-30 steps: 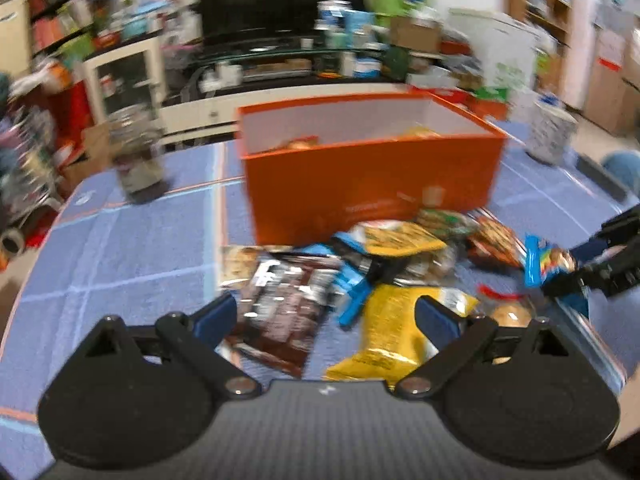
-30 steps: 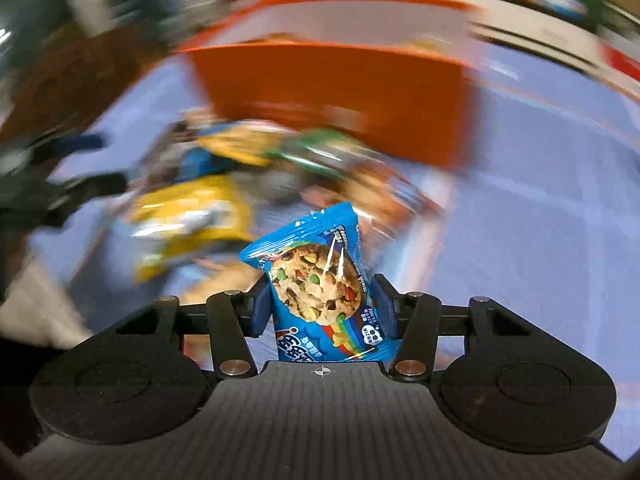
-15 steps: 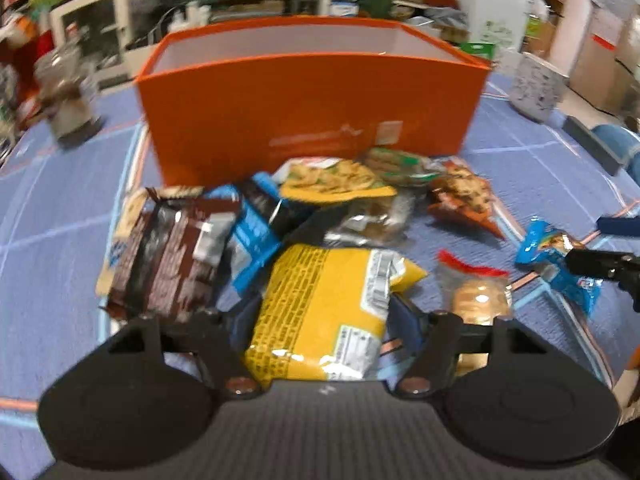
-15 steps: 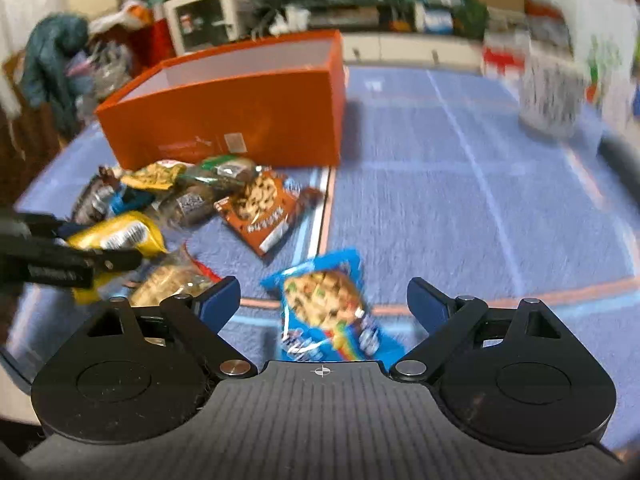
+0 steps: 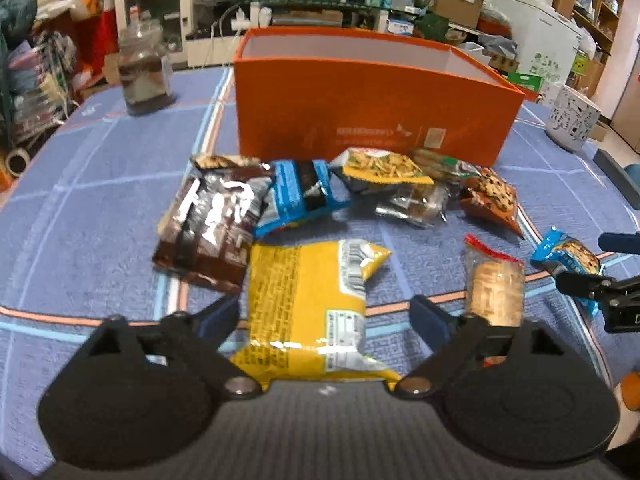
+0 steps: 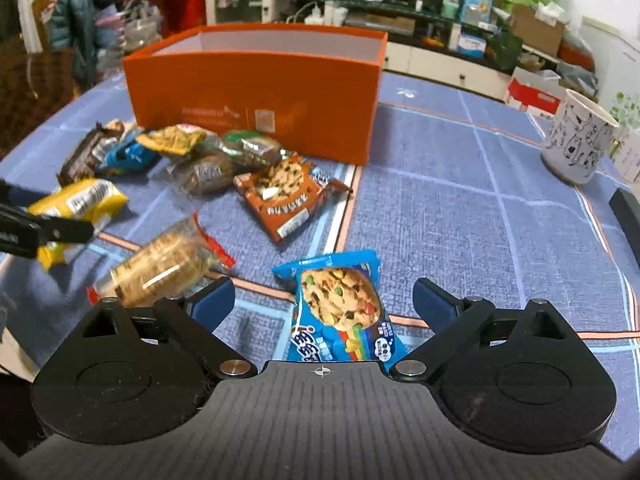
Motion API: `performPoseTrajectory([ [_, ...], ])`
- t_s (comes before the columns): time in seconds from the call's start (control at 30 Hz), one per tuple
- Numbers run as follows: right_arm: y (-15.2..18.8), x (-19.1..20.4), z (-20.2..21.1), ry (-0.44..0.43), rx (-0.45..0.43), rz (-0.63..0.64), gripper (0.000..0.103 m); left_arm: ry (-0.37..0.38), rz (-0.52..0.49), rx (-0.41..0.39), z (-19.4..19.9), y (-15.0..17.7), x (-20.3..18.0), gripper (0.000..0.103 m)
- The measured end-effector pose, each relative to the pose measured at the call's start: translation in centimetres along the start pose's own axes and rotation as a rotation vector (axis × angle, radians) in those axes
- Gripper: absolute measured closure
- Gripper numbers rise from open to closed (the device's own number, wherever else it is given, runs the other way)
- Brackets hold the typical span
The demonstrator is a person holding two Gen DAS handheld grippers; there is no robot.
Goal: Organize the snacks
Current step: 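Lower the right tool onto the blue cookie pack while the left tool lowers onto the yellow snack bag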
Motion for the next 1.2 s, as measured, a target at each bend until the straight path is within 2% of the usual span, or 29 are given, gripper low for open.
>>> performPoseTrajectory([
  [0.2,0.2,-1.4,-0.8,-0.026,0.040,-0.072,0.014,-0.022,0.045,-0.022,0.3,0.1,0.6,0.010],
  [0.37,0.2,-1.5,-1.3,-0.018,0.076,-0.095,0.014,-0.062,0.044,0.009,-0.7,0.1,0.3,0.010],
  [0.53,0.5,-1.3,-1.9,-0.009,0.109,-0.099,0.014,-0.066,0.032,0.008,-0.9,0.0,-0.1,0.010],
  [1.2,0.5,-0.9,-2.5,0.011,0.108,-0.077,0.013,-0.131,0.043,0.071,-2.7,0.3,0.3,0.007],
])
Point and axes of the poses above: each gripper's, at about its wrist camera, not at the fingertips, and z roughly against the way its jaws point, x to its left, y to its underside, the point moved 3 cm from there along -z, roughly the way its jaws point, and after that the axes turned 11 degrees about -z, right-handed, at the moved point
